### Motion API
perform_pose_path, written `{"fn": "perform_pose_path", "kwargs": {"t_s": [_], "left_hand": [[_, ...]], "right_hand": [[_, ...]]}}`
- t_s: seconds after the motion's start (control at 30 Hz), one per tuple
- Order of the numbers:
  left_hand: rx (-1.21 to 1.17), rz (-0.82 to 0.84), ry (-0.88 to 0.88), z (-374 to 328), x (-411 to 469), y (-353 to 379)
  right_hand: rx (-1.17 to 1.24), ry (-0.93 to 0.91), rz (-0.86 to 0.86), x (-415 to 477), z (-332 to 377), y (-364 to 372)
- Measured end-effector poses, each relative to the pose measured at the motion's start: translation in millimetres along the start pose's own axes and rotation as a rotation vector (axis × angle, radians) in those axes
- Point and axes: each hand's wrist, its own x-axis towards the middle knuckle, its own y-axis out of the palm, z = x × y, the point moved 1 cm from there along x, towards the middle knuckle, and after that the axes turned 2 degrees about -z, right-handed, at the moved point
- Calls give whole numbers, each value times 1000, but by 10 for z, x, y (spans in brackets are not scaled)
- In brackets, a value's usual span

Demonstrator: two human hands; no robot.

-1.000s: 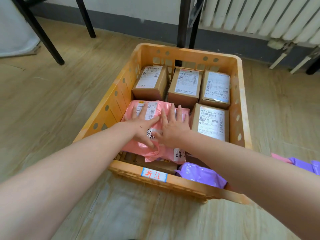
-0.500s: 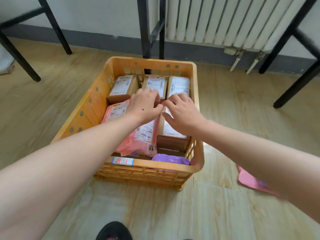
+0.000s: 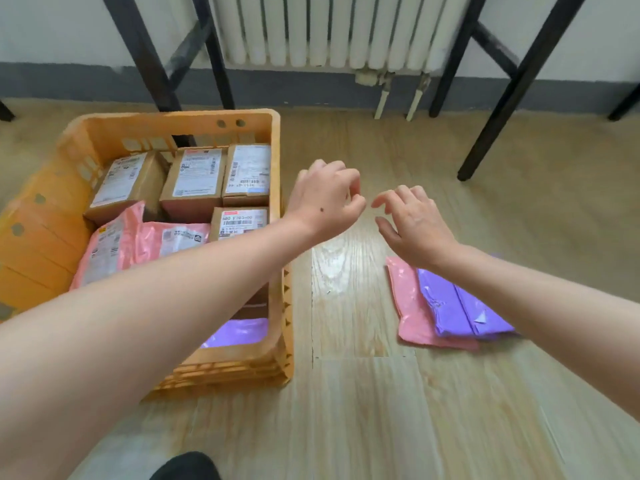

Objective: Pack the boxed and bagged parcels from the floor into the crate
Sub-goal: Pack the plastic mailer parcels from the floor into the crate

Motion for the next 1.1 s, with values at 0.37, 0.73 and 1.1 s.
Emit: {"fn": "perform_pose_path", "kwargs": {"t_s": [0.37,0.73,1.1], "left_hand": [[-12,360,-106,-551,122,957],[-2,541,-63,-365,179,1466],[-8,543,-60,-157,152,1533]], "right_hand": [[-70,450,587,-738,-1145,505],[-409,457,684,-879,-1534,966],[-546,448,836,-780,-1597,1037]]}}
